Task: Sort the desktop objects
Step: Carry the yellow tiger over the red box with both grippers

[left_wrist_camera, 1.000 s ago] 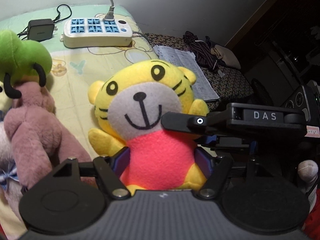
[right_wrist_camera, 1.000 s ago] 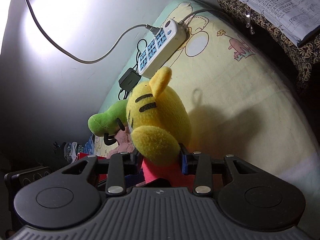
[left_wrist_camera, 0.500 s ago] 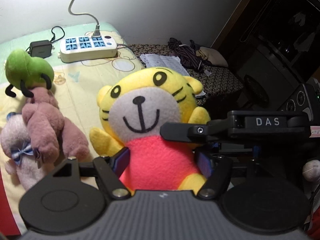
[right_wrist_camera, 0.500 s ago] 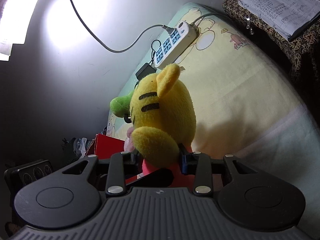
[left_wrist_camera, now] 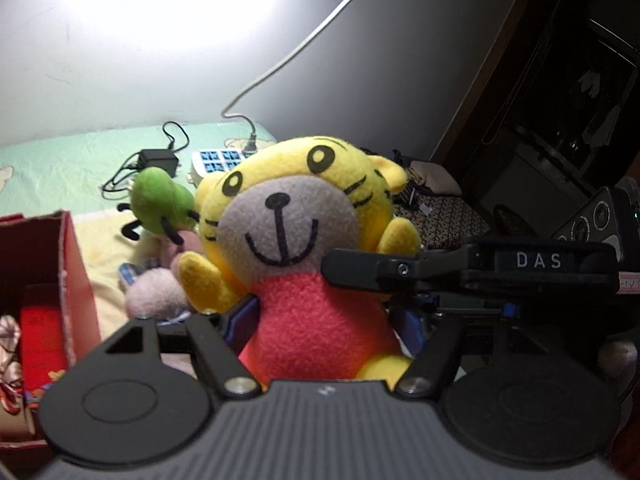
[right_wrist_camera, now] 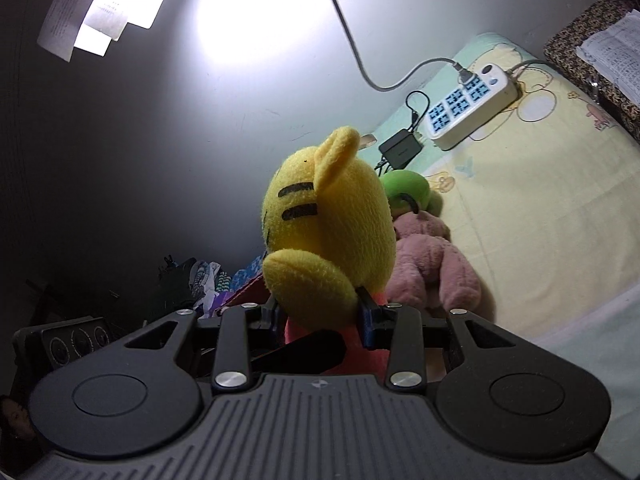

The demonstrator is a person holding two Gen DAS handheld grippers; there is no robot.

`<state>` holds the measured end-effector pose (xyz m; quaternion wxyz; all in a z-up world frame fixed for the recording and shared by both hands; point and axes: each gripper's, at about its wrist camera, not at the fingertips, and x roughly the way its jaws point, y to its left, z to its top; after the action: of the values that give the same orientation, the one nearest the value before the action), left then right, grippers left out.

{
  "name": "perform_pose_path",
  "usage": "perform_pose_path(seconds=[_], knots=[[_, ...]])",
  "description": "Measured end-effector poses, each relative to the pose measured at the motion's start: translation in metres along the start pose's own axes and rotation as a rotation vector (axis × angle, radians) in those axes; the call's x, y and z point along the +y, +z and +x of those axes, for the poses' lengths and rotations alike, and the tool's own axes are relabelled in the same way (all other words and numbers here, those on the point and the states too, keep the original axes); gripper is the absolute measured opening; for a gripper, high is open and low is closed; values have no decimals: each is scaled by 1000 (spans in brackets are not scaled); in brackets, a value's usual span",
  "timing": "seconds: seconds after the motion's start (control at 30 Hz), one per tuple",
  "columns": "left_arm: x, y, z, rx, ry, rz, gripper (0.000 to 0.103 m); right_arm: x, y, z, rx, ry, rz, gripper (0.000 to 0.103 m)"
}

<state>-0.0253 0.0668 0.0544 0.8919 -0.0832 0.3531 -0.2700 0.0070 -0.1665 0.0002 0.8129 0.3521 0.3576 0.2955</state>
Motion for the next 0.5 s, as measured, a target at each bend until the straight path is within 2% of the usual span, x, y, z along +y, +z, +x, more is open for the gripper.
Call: perform_pose_path(seconds=[0.23, 0.4, 0.5], knots=[[56, 1, -59, -71, 52, -50, 72, 55, -13, 52, 31, 62, -66, 38], [94, -5, -76, -61, 77, -92, 72, 83, -26, 88, 65, 43, -123, 38], [115, -8, -79, -49, 44, -138, 72, 99, -31, 103, 59, 9, -172, 38]])
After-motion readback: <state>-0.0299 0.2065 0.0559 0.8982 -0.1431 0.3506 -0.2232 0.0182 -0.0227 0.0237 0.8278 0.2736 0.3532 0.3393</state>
